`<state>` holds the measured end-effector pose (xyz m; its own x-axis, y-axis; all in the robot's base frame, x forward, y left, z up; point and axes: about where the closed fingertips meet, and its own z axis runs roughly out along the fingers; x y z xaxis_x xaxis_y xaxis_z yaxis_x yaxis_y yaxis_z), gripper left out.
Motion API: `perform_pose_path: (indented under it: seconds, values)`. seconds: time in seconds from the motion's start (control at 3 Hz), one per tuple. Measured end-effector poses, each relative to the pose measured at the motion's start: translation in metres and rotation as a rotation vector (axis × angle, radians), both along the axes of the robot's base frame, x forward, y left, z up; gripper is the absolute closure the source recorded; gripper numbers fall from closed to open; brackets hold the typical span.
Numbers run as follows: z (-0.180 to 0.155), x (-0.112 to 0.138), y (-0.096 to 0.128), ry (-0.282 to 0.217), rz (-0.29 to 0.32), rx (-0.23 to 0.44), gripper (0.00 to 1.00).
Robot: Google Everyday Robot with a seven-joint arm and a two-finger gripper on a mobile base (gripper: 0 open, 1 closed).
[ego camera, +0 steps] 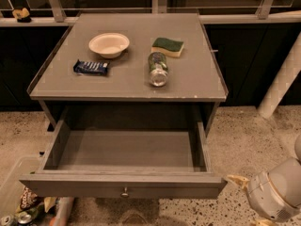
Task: Close top drawer
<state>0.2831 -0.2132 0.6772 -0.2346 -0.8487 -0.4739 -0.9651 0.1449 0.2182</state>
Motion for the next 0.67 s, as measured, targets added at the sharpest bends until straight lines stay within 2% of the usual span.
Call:
perform_pose_path:
  seconds: [0.33,0.67]
  values:
    - [0.010,0.001,-0.003,-0.014,-0.012,-0.001,0.00]
    - [0.036,-0.018,0.000,-0.070,-0.014,0.013,0.00]
